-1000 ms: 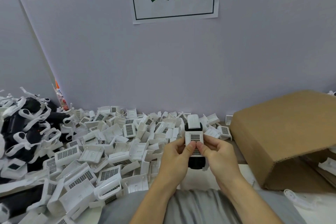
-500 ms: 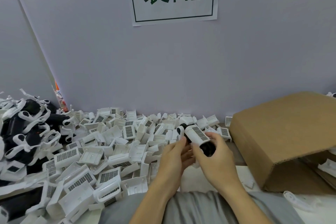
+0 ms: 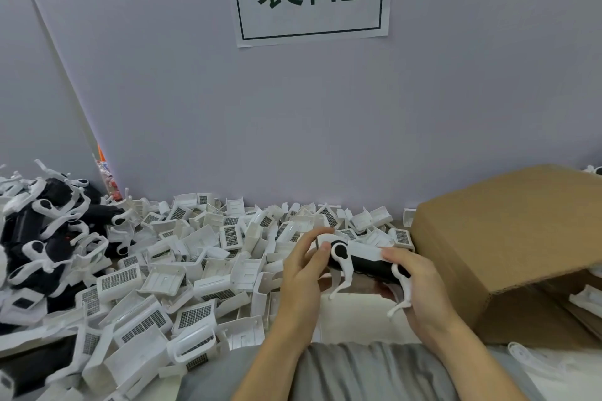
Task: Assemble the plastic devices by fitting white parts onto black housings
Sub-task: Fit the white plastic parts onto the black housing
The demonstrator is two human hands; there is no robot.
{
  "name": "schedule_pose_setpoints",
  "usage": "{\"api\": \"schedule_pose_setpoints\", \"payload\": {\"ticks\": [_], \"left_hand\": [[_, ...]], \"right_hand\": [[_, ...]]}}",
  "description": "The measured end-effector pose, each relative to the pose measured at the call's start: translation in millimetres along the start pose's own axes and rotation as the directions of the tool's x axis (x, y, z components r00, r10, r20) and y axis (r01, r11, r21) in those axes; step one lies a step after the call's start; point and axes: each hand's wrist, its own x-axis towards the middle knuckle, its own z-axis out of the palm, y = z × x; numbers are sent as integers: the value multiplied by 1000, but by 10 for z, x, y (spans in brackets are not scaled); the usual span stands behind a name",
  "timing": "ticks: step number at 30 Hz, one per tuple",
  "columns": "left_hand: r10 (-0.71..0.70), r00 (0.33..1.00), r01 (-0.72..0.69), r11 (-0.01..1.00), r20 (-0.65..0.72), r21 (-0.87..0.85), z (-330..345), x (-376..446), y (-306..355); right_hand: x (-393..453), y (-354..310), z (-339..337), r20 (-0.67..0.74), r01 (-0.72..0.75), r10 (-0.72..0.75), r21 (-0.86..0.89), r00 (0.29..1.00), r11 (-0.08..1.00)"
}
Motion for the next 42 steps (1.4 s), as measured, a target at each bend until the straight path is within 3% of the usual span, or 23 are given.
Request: {"api": "schedule_pose_setpoints", "payload": {"ticks": [7, 11, 14, 18, 22, 26, 29, 32, 35, 38, 42], "left_hand": [[-23, 996, 22, 1000, -80, -9, -27, 50, -57], [-42, 981, 33, 998, -190, -48, -27, 79, -115], [-76, 978, 56, 993, -196, -106, -23, 78, -93], [-100, 977, 82, 991, -191, -103, -37, 76, -71], [-94, 978, 73, 990, -186, -118, -36, 83, -89], [-97, 991, 72, 967, -92, -244, -42, 73, -61], [-81, 996, 71, 971, -33, -227, -27, 48, -46], [-79, 996, 70, 974, -35, -218, -21, 48, -49], [-76, 997, 70, 971, -19, -227, -28, 65, -59], [-145, 988, 125, 947, -47, -295, -13, 64, -58], [-242, 970, 222, 917, -20, -332, 10, 39, -48]], "right_hand": [[-35, -21, 43, 32, 27, -25, -57, 999, 998], [-70, -78, 54, -15, 92, -91, 62, 996, 994], [-109, -118, 82, -10, 94, -94, 51, 996, 994], [-136, -125, 112, -8, 34, -34, -26, 999, 999], [-137, -129, 127, -15, -12, 12, 5, 1000, 1000], [-126, -130, 124, -34, -162, 173, 205, 984, 965], [-127, -123, 121, 24, -302, 315, 365, 949, 880], [-108, -104, 106, 74, -346, 347, 416, 935, 841], [-118, -125, 100, 77, -312, 309, 424, 948, 850], [-126, -139, 114, -14, -146, 167, 414, 986, 898], [-67, -58, 126, -163, 62, -27, 218, 986, 974]]}}
